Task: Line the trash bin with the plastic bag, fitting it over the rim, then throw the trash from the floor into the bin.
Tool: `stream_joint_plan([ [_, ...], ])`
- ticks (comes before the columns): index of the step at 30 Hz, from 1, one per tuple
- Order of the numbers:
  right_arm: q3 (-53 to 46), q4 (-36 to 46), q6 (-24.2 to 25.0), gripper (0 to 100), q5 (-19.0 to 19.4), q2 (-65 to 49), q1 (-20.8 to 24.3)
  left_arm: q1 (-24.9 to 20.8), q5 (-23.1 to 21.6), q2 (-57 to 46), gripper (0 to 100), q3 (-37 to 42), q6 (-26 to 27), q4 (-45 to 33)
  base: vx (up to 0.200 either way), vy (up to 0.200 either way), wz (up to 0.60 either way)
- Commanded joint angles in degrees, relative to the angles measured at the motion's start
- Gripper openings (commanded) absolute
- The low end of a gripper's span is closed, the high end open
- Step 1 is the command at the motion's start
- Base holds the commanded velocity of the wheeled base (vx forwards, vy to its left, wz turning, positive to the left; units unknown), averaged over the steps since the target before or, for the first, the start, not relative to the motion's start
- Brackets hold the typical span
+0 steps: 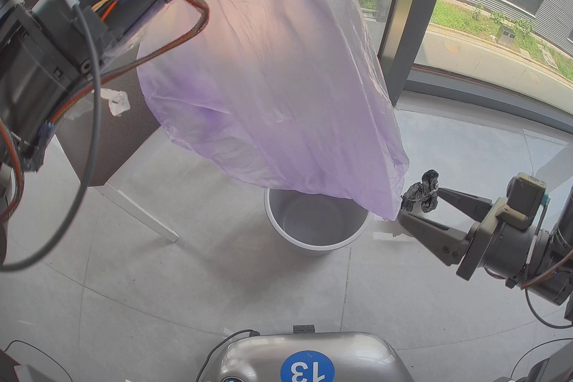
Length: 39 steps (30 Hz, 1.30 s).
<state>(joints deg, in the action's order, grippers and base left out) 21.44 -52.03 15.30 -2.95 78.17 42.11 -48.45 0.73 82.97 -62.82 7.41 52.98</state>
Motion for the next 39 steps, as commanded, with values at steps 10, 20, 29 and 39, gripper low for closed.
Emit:
stream_joint_plan([
  [10,0.71,-9.85,8.69,100,-0.57,11.39,-1.06,-1.3,-0.03,-1.32,0,0.24,0.06,1.51,0.0,0.0,0.0],
  [20,4.31,-8.26,8.69,100,-0.13,6.74,-6.86,-1.3,-0.12,-1.76,0,0.59,0.15,1.6,0.0,0.0,0.0],
  [29,6.68,-8.44,10.19,100,-0.65,11.04,-9.94,-1.74,-1.0,-2.73,0,0.59,0.15,1.6,0.0,0.0,0.0],
  [39,10.46,-8.62,16.52,100,-2.32,17.63,-10.29,-2.27,-1.08,-3.16,0,0.68,0.41,1.6,0.0,0.0,0.0],
])
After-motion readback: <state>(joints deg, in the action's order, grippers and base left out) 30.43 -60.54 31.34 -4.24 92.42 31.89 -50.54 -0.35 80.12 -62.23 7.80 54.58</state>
